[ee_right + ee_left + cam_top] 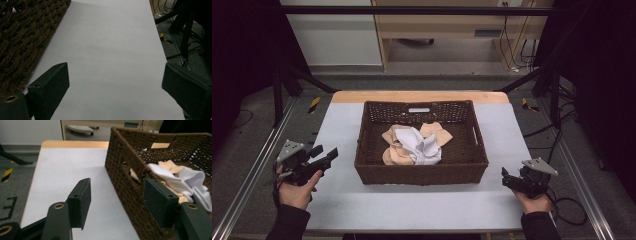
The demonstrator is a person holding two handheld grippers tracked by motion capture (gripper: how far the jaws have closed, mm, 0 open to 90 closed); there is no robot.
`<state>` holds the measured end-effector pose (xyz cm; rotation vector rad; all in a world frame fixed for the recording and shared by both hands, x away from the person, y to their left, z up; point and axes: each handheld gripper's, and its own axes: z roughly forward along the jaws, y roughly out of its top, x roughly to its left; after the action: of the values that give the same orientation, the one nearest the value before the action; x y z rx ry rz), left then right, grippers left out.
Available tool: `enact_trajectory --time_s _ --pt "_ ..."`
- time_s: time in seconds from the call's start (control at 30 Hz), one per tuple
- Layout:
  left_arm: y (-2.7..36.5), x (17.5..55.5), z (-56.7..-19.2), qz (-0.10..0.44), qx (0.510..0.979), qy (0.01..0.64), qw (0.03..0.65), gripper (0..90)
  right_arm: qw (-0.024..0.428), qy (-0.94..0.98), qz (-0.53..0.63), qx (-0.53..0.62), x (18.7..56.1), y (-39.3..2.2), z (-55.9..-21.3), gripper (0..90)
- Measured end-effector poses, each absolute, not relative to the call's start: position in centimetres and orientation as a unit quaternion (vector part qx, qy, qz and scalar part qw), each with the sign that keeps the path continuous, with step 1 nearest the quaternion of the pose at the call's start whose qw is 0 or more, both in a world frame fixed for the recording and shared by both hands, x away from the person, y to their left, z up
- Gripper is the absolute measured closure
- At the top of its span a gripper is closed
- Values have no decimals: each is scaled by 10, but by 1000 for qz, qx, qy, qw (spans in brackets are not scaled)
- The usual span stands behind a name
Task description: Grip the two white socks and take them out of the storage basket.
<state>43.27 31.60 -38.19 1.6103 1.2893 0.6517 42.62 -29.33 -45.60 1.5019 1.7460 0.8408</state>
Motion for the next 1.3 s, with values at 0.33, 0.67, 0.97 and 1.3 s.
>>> enact_trajectory --time_s 0.33,0.67,0.97,1.3 --pt "308 433 -350 284 646 514 488 405 335 670 324 578 427 -293 -456 79" --pt "269 449 -322 283 657 493 496 385 326 669 327 582 431 -291 -457 81" --pt "220 470 -313 278 679 470 492 375 329 672 329 576 433 -288 -455 81" --pt "177 491 -312 268 692 453 495 374 334 673 328 573 438 -286 -453 78"
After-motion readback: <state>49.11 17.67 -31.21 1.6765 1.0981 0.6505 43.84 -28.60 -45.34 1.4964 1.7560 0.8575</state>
